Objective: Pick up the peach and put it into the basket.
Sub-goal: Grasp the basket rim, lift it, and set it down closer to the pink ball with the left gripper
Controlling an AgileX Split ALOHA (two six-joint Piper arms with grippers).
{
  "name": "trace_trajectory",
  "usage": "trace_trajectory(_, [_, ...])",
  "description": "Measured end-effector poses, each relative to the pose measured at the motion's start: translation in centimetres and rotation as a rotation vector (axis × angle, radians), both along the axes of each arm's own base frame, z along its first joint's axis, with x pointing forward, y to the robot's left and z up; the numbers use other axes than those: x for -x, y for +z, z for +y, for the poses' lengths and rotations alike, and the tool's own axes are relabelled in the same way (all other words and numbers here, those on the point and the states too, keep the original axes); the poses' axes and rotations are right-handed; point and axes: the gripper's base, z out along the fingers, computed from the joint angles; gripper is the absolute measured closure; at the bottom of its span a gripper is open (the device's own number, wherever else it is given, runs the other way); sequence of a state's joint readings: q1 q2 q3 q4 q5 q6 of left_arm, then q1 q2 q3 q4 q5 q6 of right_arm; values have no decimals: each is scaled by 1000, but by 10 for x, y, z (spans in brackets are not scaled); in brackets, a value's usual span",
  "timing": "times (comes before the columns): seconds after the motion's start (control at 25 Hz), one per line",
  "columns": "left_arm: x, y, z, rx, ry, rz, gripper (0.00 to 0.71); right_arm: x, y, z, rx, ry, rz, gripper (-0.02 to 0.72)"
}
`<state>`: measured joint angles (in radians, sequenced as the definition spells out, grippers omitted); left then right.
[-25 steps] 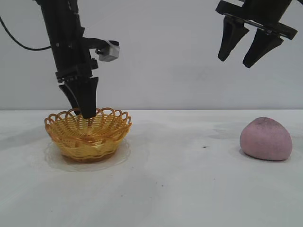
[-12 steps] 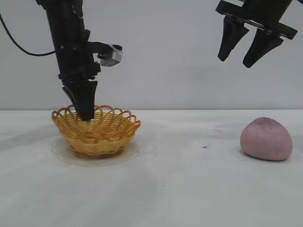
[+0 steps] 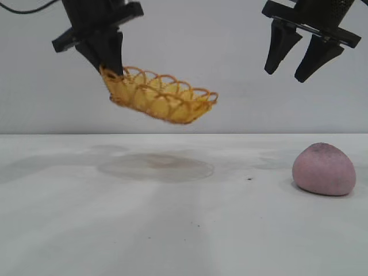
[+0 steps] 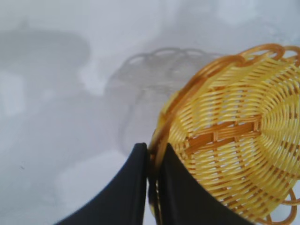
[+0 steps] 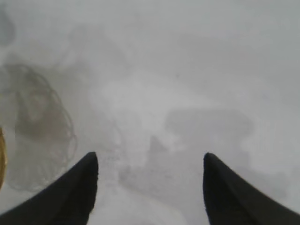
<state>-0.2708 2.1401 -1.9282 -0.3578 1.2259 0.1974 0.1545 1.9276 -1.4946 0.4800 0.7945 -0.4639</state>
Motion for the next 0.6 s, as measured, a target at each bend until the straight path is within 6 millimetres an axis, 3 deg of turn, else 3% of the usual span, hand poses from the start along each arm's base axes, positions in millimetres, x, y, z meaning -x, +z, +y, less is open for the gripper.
trace_trajectory(0.28, [46, -13, 2, 144, 125, 94, 710, 0, 0, 0, 0, -2, -3, 250])
trace_trajectory(0.6, [95, -68, -11, 330, 316, 138, 710, 0, 0, 0, 0, -2, -3, 250])
